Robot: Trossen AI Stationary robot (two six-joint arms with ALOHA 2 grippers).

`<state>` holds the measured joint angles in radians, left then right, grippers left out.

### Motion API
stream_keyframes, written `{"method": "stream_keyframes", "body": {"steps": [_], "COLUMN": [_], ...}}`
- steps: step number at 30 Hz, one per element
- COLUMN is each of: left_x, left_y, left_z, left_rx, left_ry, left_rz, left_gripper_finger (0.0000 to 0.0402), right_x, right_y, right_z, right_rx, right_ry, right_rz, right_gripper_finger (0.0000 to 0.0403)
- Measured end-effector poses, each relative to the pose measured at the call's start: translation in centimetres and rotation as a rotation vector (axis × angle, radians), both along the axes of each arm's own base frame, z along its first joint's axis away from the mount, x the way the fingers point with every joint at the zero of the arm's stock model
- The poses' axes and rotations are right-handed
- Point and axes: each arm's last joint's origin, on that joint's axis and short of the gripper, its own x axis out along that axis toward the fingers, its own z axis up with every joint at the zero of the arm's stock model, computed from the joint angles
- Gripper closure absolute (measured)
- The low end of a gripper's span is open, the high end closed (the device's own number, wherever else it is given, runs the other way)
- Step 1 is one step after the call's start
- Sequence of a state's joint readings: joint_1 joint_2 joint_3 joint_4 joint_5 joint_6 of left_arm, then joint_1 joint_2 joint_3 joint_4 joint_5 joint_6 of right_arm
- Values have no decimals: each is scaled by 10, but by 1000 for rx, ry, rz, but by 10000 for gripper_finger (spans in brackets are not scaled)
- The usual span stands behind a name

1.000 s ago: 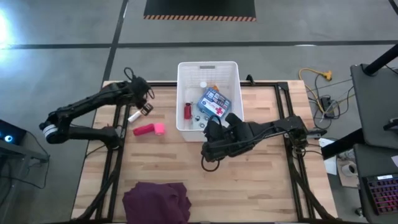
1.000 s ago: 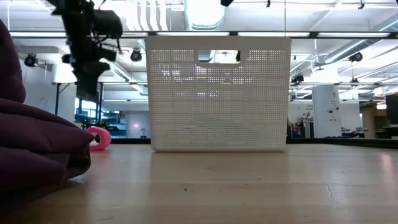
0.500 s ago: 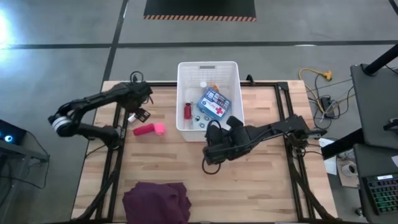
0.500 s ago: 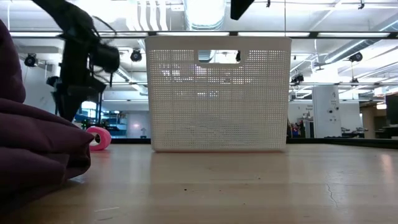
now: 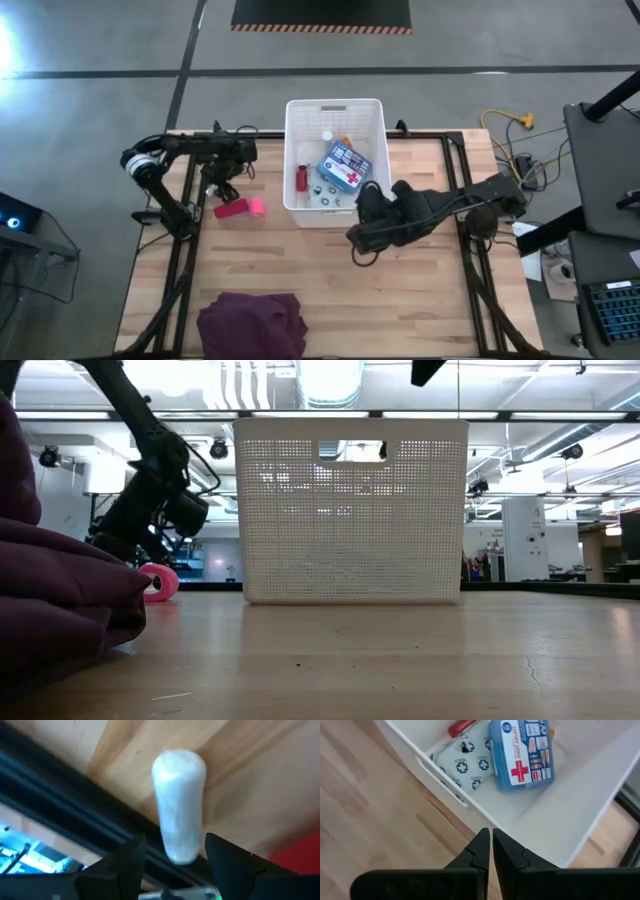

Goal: Pick & place medical supplies in basket/bin
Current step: Put the white rolled gauze into the white bin

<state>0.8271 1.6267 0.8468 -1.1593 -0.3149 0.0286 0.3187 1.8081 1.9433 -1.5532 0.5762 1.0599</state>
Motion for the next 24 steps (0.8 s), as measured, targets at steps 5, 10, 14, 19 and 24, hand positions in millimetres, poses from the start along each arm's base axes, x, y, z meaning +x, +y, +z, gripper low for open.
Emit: {"method": "stream_keyframes", "body": {"steps": [5,10,14,19,24], "left_x": [2,0,-2,-2,10], "left_y": [4,8,9,8,4], "left_z": [-4,-5,-9,-8,27], "left_rx": [82,85,55,42,124], "left_ry": [-102,-253,-267,-291,-453], "left_rz": [-41,-29,-49,-49,10], "left_gripper_finger": [212,215,249,340,377], "right_x": [-10,-8,-8,-7,-7], "right_y": [-3,-3,-3,-3,-4], "right_z": [5,4,3,4,4], "right_rx": [26,41,42,41,32], "right_ry": [-79,-133,-135,-137,-130], "right_rz": [-15,0,-1,3,6], "right_gripper_finger": [390,390,390,390,390]}}
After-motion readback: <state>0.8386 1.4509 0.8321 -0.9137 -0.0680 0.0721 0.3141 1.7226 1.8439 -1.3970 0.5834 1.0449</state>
